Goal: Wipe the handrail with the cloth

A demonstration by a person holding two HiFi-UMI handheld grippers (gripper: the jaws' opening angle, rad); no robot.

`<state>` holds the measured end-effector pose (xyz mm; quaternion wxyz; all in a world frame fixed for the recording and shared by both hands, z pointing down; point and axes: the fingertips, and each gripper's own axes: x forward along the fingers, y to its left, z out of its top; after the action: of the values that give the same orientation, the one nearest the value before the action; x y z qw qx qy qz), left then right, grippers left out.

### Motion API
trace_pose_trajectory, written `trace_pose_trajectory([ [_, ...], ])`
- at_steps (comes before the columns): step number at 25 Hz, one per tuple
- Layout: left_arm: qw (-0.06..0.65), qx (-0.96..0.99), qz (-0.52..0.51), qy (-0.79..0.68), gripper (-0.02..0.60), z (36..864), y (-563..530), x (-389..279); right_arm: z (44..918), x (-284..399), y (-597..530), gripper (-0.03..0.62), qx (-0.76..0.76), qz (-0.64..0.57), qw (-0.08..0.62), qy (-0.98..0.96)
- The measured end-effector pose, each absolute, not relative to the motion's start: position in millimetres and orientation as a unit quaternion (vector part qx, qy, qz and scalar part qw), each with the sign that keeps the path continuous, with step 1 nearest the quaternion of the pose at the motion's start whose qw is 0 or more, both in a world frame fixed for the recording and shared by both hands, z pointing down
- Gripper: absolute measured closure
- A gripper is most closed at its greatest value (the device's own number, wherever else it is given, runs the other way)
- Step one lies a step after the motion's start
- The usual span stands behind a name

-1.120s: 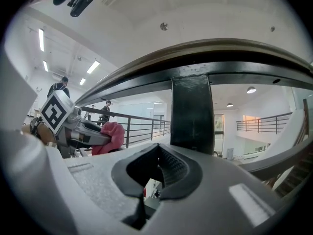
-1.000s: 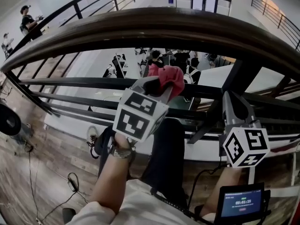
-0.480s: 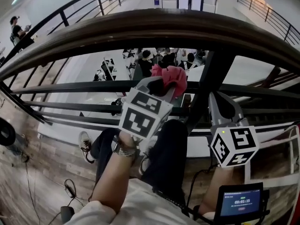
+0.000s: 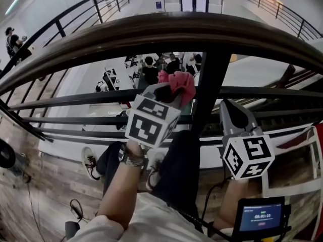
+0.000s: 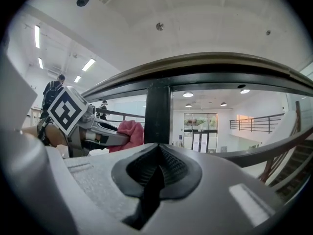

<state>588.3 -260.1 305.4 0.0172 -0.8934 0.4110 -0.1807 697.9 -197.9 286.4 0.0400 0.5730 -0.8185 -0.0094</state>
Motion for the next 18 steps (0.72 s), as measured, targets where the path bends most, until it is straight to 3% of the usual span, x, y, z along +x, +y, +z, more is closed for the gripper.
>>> trace_pose_trajectory([
  [12,0.017,-0.913,-0.172,0.371,0.509,305,-249,627,286,684,-196,0.591,0.552,-0.009,0.043,-0.833],
  [18,0.056,-0.911,-0.155,0.379,0.509,303,-246,631,285,692,-197,0.591,0.557,-0.006,0.041,-0.830],
])
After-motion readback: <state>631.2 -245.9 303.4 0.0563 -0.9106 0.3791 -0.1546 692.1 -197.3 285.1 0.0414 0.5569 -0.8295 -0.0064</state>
